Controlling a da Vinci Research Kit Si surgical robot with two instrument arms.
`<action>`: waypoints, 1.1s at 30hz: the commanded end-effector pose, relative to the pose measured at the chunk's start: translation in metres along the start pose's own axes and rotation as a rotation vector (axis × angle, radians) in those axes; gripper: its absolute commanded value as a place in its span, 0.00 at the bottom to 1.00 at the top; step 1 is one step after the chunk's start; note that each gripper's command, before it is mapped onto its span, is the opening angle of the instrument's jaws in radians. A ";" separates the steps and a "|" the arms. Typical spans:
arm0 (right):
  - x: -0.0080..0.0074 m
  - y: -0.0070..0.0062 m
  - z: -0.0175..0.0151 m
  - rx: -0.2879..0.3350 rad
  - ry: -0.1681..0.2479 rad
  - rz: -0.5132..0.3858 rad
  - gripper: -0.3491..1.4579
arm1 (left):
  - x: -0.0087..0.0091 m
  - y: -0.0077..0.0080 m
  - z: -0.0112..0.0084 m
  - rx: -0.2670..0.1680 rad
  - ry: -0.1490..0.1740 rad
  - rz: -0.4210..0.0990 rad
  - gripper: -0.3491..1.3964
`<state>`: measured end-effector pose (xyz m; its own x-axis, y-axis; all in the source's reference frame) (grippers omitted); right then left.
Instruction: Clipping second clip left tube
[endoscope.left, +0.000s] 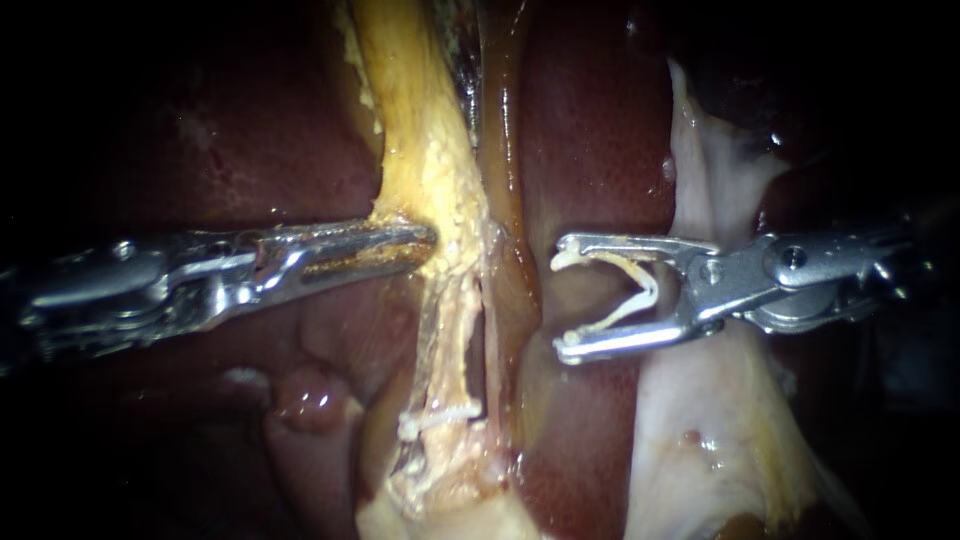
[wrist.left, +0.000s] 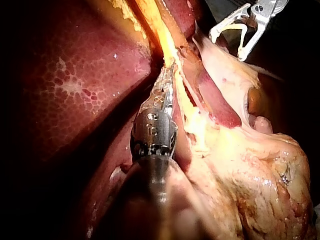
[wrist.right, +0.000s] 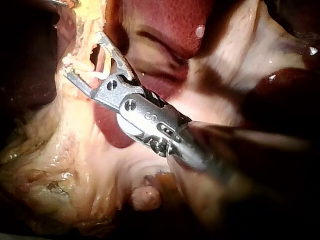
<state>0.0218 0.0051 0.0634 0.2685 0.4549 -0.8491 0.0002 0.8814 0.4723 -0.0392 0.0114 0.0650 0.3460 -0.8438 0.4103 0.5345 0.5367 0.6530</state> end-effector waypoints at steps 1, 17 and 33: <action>-0.0001 -0.0001 0.0002 0.004 0.000 0.000 0.52 | -0.0001 0.0000 -0.0001 0.001 0.000 0.001 0.00; -0.0094 -0.0025 0.0109 0.101 -0.048 0.100 0.52 | -0.0055 -0.0020 -0.0088 -0.017 -0.064 -0.012 0.00; -0.0131 -0.0012 0.0144 0.126 -0.082 0.132 0.52 | -0.0057 -0.0032 -0.0095 -0.020 -0.073 -0.005 0.00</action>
<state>0.0323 -0.0038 0.0773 0.3516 0.5488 -0.7584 0.0818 0.7890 0.6089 -0.0356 0.0145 0.0546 0.2860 -0.8445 0.4528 0.5513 0.5316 0.6430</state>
